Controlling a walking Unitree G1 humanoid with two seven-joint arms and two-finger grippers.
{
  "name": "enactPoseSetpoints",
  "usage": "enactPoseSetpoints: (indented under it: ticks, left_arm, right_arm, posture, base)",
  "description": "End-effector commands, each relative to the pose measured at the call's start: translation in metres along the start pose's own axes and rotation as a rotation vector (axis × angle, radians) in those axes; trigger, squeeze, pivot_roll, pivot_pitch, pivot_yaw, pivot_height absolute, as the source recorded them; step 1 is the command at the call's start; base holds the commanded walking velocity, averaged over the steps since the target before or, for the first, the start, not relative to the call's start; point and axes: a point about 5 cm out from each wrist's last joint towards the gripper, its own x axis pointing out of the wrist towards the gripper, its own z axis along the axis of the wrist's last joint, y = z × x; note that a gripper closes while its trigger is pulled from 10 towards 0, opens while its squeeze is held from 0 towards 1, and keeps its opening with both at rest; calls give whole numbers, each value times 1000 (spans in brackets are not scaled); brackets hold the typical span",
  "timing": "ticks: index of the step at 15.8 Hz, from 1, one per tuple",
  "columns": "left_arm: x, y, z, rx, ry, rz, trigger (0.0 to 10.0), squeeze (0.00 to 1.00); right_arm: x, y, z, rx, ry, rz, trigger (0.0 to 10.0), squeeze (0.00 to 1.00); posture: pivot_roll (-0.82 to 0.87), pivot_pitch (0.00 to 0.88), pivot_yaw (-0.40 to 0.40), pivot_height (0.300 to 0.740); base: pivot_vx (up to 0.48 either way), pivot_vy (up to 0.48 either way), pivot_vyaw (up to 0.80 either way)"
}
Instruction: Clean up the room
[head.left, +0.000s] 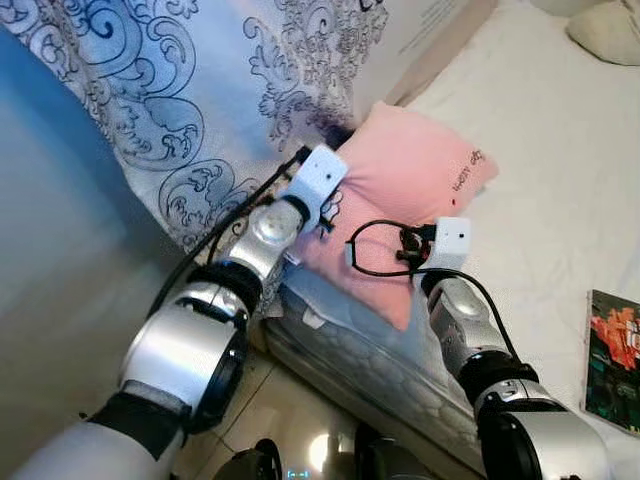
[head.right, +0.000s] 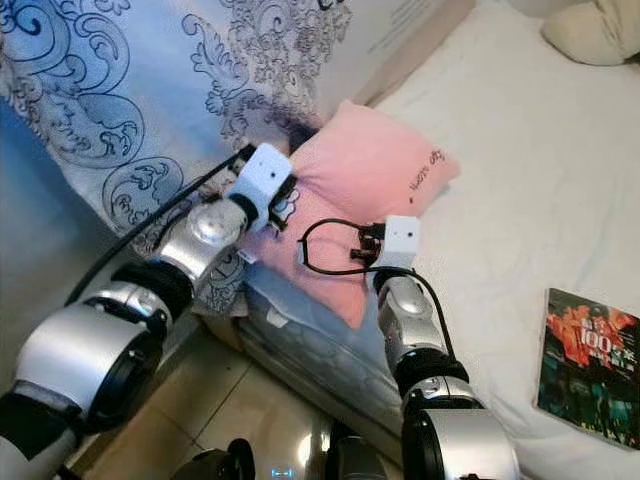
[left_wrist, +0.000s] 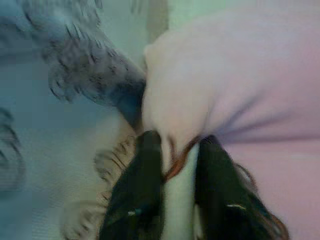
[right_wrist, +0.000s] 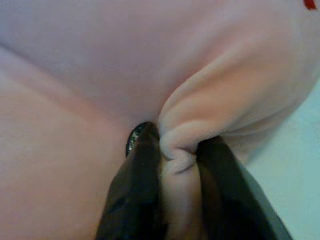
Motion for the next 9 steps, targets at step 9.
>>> enactPoseSetpoints:
  ticks: [9]
  left_arm:
    - [-5, 28, 23, 41, -184, 11, 10000, 1000]
  right_arm:
    - [-53, -15, -6, -60, -144, -33, 10000, 1000]
  posture:
    - [-81, 114, 2, 740]
  base:
    - [0, 0, 0]
